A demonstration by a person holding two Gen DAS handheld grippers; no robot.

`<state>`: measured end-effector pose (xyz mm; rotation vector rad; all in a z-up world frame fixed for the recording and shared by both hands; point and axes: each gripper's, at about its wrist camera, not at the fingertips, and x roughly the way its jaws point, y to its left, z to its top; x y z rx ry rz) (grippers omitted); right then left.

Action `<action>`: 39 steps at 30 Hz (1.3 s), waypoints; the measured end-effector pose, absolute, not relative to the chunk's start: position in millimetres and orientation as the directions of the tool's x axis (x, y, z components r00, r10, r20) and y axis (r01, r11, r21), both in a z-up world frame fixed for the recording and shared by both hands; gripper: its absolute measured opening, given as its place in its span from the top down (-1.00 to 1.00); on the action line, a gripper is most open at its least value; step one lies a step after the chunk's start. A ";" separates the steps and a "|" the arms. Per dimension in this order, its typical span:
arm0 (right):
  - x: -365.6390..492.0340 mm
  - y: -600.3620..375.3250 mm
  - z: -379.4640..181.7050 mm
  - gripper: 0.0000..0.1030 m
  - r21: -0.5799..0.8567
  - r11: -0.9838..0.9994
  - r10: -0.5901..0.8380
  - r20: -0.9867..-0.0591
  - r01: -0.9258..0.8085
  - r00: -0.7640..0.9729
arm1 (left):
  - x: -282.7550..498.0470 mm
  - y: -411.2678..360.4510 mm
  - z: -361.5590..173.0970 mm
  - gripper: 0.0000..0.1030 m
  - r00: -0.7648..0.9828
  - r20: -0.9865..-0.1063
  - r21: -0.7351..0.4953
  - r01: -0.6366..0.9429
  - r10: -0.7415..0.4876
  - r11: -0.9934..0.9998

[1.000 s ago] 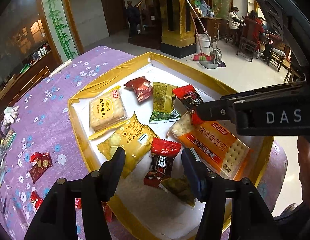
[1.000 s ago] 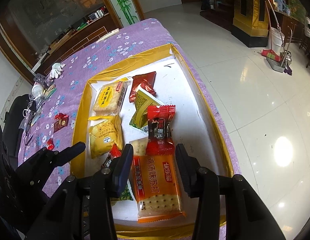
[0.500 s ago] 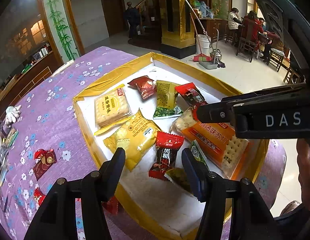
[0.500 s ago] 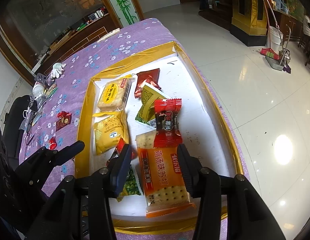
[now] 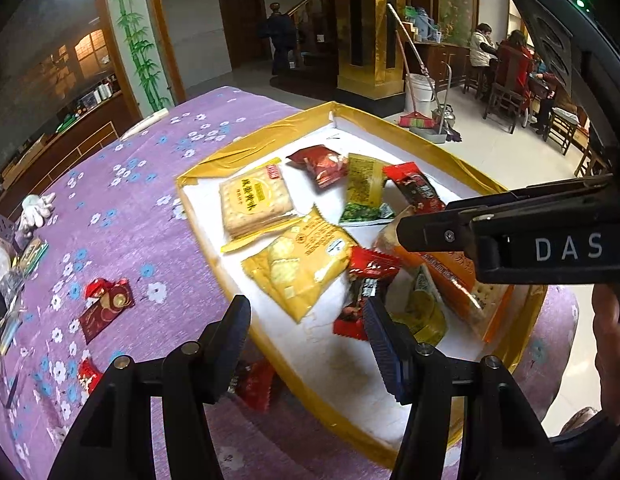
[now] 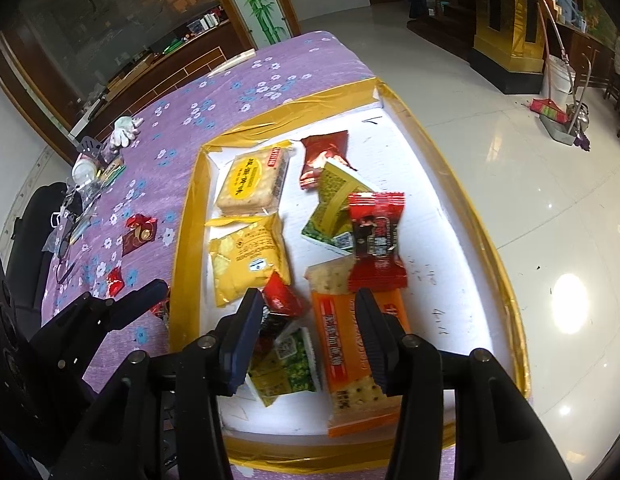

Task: Organize snacks
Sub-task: 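Move both grippers back over the red candies on the tablecloth, then grasp a red candy with the left gripper while the right grasps another red candy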

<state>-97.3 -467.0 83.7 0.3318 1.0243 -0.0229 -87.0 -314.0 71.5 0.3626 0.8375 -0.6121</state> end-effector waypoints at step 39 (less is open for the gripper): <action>-60.3 -309.8 69.8 0.09 0.284 0.938 0.343 -0.838 -0.198 0.425 | -51.5 -124.7 48.7 -0.20 0.550 -0.817 -0.039 0.244 -0.171 0.969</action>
